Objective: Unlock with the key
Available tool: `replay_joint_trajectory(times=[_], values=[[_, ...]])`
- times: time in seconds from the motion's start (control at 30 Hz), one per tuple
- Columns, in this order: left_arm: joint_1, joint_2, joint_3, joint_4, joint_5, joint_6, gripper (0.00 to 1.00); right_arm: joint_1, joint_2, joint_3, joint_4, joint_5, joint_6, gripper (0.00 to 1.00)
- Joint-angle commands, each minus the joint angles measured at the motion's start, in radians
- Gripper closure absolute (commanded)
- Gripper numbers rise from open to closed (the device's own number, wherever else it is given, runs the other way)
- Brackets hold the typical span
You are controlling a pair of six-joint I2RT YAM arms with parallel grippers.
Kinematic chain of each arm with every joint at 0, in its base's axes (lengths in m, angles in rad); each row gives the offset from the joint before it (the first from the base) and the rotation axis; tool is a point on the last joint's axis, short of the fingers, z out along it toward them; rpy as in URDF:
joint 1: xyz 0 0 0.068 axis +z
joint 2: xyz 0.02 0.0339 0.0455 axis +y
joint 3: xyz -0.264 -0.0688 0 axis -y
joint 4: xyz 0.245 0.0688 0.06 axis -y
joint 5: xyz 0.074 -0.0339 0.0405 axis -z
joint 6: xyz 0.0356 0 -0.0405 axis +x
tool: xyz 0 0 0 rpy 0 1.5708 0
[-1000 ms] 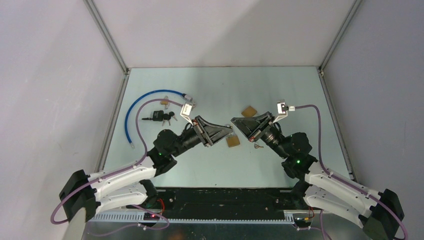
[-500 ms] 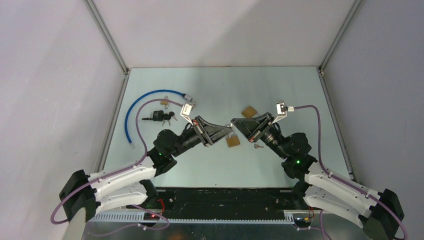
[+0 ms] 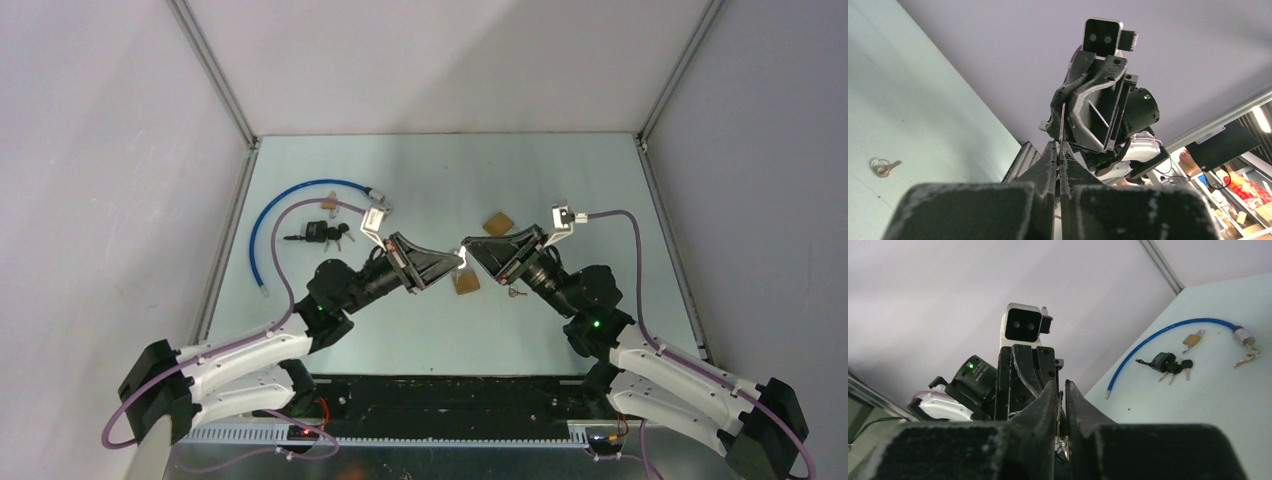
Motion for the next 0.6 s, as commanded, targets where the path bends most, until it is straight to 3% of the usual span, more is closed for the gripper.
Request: replay_joint_trajectory(times=[0.0, 0.2, 0.4, 0.57], values=[[0.055, -0.022, -0.035, 0.015, -0.010, -0.043, 1.00, -0.016, -0.022, 0.017, -0.074, 0.017, -0.033, 0.79], [0.156, -0.028, -0.132, -0.064, 0.019, -0.086, 1.00, -0.035, -0.010, 0.152, -0.419, 0.072, -0.070, 0.27], [0.252, -0.075, -0.193, -0.201, 0.021, -0.071, 1.00, -0.080, 0.106, 0.325, -0.824, 0.092, -0.121, 0.10], [0.318, -0.131, -0.247, -0.275, 0.016, -0.066, 1.00, -0.089, 0.321, 0.439, -1.124, 0.103, -0.184, 0.04]])
